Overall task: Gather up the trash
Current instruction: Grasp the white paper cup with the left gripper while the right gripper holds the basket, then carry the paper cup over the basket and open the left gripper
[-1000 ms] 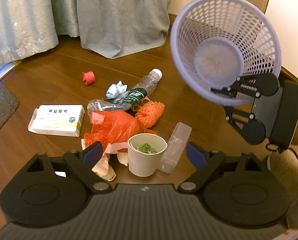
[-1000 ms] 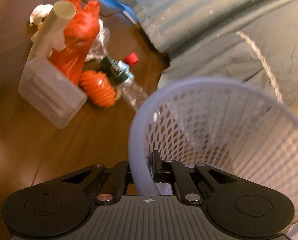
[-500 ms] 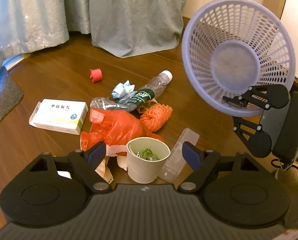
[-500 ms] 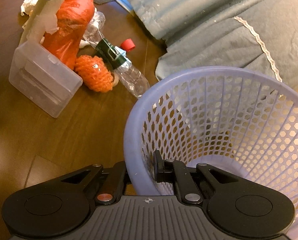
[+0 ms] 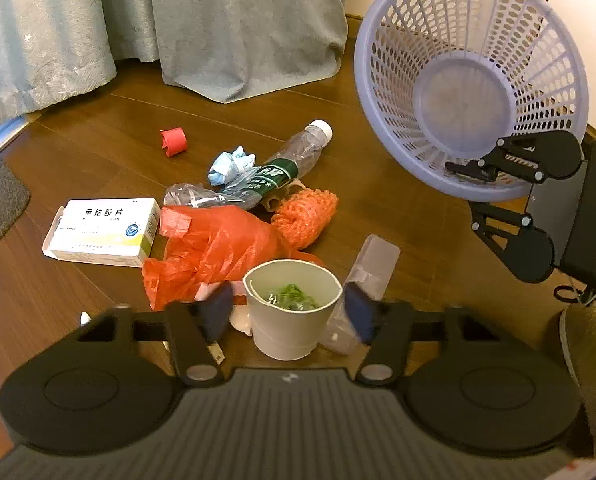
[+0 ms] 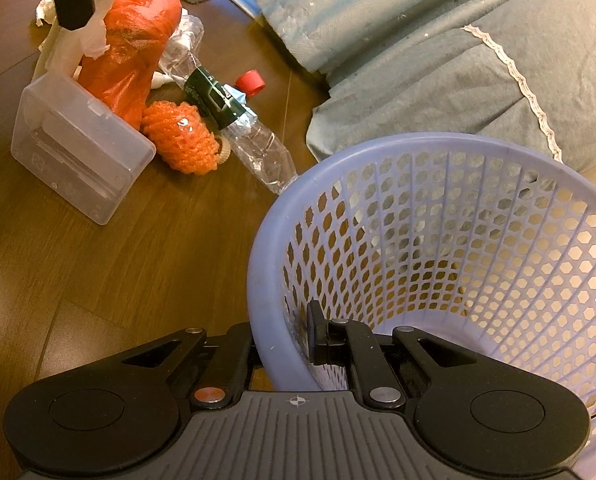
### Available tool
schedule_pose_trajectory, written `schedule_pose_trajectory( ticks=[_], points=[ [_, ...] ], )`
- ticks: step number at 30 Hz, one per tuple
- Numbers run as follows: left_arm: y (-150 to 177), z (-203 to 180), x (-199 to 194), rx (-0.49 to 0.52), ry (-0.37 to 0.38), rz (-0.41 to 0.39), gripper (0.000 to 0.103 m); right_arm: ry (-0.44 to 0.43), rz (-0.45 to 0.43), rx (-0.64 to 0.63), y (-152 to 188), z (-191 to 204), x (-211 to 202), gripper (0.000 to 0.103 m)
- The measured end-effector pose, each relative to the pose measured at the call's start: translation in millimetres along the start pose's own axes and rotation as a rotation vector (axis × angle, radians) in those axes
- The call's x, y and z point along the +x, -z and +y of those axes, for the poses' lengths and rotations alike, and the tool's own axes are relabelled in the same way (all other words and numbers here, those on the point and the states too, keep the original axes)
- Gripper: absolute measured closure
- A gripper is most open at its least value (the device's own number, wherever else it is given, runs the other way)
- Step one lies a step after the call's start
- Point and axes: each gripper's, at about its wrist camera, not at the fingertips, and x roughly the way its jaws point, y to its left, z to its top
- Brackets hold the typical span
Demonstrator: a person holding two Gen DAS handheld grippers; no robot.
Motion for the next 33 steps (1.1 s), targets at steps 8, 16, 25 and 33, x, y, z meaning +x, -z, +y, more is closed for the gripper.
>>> schedule_pose_trajectory(
  ticks=[8, 16, 25, 33],
  points=[
    [-7, 4, -16, -0.043, -0.007, -0.040, 0.060, 0.001, 0.001, -0.003, 0, 1, -1, 0.098],
    [-52, 10, -38, -0.188, 0.078, -0.163, 0.061, -0.001, -0.002, 0.001, 0, 1, -2, 0.098],
    [-136, -25, -31, -0.128, 0.241, -0.261, 0.060, -0.003, -0.009, 0.026, 0, -3, -7, 0.098],
    [-182, -66, 2, -0.138, 0.409, -0.339, 0.034, 0.000, -0.010, 0.049, -4, -3, -9, 0.098]
  ],
)
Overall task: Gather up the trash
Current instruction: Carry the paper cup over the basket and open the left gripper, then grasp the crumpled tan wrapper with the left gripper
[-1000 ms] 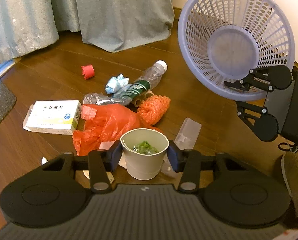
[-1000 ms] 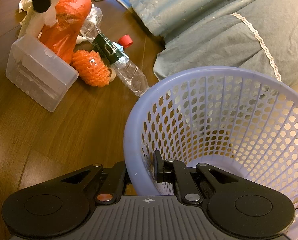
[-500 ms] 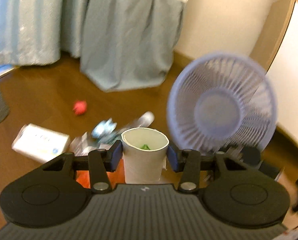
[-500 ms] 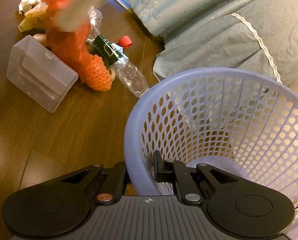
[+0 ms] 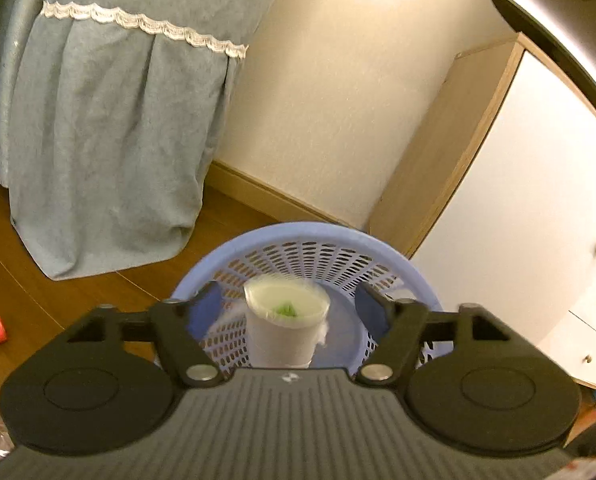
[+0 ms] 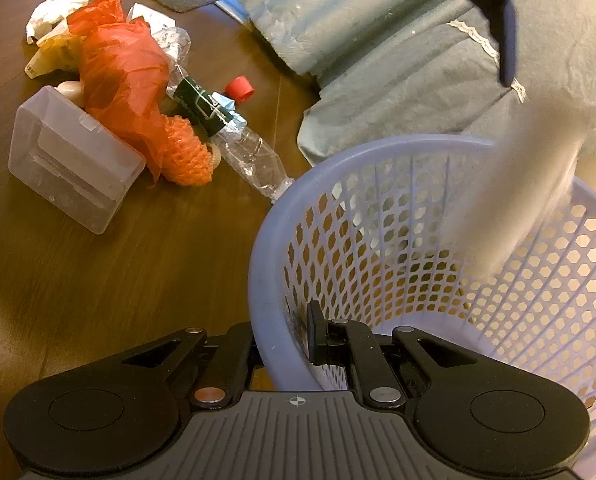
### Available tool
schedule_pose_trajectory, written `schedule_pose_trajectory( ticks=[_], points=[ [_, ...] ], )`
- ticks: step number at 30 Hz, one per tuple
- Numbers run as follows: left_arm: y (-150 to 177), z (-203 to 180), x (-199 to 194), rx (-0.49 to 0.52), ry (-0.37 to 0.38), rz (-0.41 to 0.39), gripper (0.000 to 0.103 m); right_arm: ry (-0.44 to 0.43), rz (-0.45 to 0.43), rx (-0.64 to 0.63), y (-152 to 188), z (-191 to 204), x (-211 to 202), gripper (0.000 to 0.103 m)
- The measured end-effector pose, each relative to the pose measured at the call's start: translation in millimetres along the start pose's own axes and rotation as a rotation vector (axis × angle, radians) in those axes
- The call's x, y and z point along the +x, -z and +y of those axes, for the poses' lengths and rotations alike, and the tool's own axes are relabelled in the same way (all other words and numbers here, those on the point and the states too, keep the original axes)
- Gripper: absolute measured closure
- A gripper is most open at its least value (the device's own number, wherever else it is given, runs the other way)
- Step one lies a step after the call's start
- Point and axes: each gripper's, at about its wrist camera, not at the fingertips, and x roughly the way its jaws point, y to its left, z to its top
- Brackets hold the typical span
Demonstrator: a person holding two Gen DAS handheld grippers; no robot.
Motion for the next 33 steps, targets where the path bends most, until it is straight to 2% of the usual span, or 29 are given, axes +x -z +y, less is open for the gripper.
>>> schedule_pose_trajectory(
  ticks=[2, 4, 8, 12, 15, 18, 23, 27, 33],
  points=[
    [6, 5, -6, 0.014, -0.018, 0.007, 0.034, -0.001, -0.003, 0.005, -1, -1, -1, 0.098],
    [14, 18, -21, 0.018, -0.073, 0.017, 0.034, 0.001, -0.004, 0.014, -1, -2, -2, 0.098],
    [41, 54, -60, 0.002, -0.248, 0.056, 0.034, 0.006, -0.009, 0.036, 0, -10, 1, 0.099],
    [78, 84, -98, 0.031, -0.440, 0.115, 0.034, 0.010, -0.012, 0.044, 1, -13, 1, 0.099],
    [103, 99, -119, -0.012, -0.521, 0.140, 0.034, 0.006, -0.011, 0.041, 1, -14, 1, 0.099],
    [124, 106, -129, -0.043, -0.550, 0.168, 0.034, 0.004, -0.008, 0.039, 2, -14, -1, 0.099],
    [146, 104, -125, 0.047, -0.558, 0.221, 0.034, -0.002, -0.002, 0.026, 3, -13, -2, 0.099],
    [162, 120, -123, 0.030, -0.594, 0.263, 0.035, -0.005, 0.000, 0.017, 4, -12, -2, 0.099],
    [183, 125, -111, 0.044, -0.567, 0.330, 0.036, -0.009, 0.002, -0.001, 5, -10, -1, 0.099]
  ],
)
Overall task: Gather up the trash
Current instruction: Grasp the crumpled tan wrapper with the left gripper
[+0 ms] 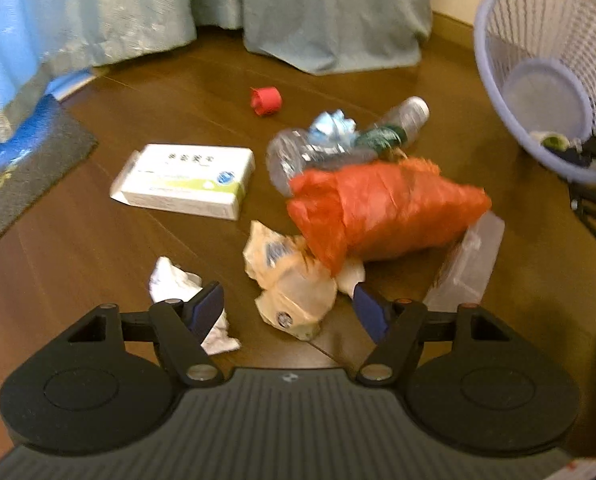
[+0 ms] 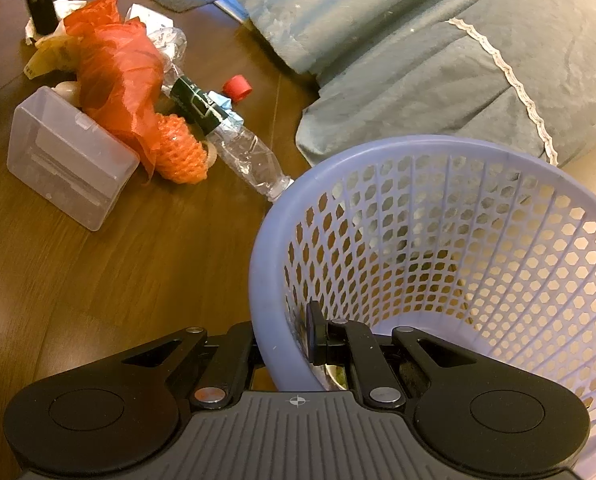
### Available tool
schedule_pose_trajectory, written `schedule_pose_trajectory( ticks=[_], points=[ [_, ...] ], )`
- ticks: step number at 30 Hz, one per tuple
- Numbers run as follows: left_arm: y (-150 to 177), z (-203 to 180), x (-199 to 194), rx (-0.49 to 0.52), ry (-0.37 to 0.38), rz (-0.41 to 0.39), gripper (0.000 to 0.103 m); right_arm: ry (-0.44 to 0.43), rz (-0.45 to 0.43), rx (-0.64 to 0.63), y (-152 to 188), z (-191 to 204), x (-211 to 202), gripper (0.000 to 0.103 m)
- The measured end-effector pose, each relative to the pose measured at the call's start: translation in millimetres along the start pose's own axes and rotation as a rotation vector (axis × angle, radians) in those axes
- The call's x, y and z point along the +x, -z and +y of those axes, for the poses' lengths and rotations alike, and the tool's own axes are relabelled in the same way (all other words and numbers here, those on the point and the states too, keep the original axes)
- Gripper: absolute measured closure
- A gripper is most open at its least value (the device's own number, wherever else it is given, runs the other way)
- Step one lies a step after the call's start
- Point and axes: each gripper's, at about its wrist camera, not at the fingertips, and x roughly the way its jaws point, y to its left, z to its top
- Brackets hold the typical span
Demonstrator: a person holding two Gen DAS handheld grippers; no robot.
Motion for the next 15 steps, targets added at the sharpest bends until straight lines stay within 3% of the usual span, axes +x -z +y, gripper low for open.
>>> schedule_pose_trajectory(
  ticks=[3, 6, 12, 15],
  points=[
    [1, -10, 9, 0.050, -0.002, 0.013, 0.038, -0.001, 0.002, -0.006, 0, 0, 0, 0.099],
    [-1, -15, 19, 0.068, -0.038, 0.030, 0.048, -0.001, 0.005, -0.007, 1, 0, 1, 0.099],
    [-1, -12, 30, 0.072, -0.093, 0.074, 0.081, -0.001, 0.007, -0.012, 2, 0, 0, 0.099],
    [1, -7, 25, 0.042, -0.105, 0.080, 0.082, 0.000, 0.007, -0.007, 2, 0, 0, 0.099]
  ],
)
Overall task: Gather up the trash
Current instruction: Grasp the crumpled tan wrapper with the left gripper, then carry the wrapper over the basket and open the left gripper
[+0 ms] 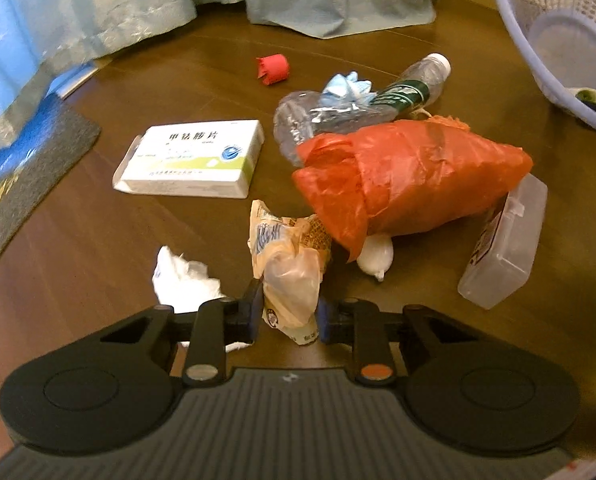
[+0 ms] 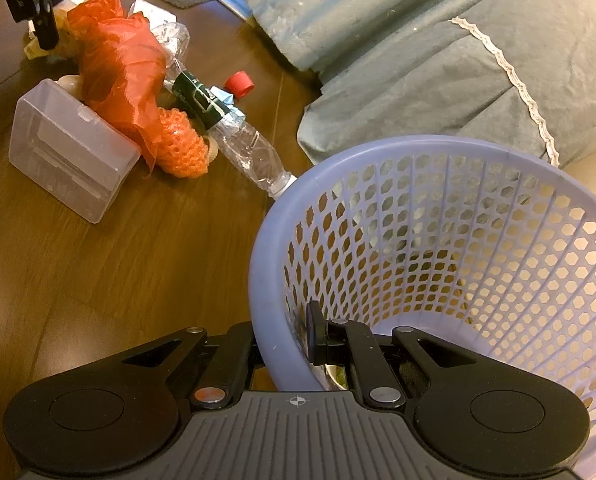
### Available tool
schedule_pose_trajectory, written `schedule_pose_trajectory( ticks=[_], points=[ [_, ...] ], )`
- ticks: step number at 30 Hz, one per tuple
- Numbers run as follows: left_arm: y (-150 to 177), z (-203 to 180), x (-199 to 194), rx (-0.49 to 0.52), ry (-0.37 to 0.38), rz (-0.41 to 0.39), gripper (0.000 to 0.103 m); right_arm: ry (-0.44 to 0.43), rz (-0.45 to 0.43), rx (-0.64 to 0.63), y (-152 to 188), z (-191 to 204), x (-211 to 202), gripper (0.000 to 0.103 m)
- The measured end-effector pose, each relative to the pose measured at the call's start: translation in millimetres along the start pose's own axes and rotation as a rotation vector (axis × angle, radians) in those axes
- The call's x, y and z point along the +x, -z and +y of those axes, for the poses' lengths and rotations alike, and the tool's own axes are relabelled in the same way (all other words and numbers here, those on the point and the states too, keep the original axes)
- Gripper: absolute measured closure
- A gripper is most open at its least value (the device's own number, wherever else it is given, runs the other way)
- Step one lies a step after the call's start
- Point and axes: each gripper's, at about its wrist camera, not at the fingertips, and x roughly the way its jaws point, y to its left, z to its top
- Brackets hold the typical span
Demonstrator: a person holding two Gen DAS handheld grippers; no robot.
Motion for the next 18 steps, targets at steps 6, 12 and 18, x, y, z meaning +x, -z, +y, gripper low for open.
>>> schedule_pose_trajectory(
  ticks=[6, 12, 18],
  points=[
    [-1, 12, -22, -0.079, -0.020, -0.030, 0.082, 0.000, -0.001, 0.003, 0, -1, 0, 0.099],
    [-29, 14, -56, -0.117, 0.000, -0.137, 0.082, 0.000, -0.002, 0.002, 1, -1, 0, 0.099],
    [-68, -15, -87, -0.068, 0.148, -0.244, 0.082, -0.001, -0.001, 0.002, 0, -2, -1, 0.099]
  ],
)
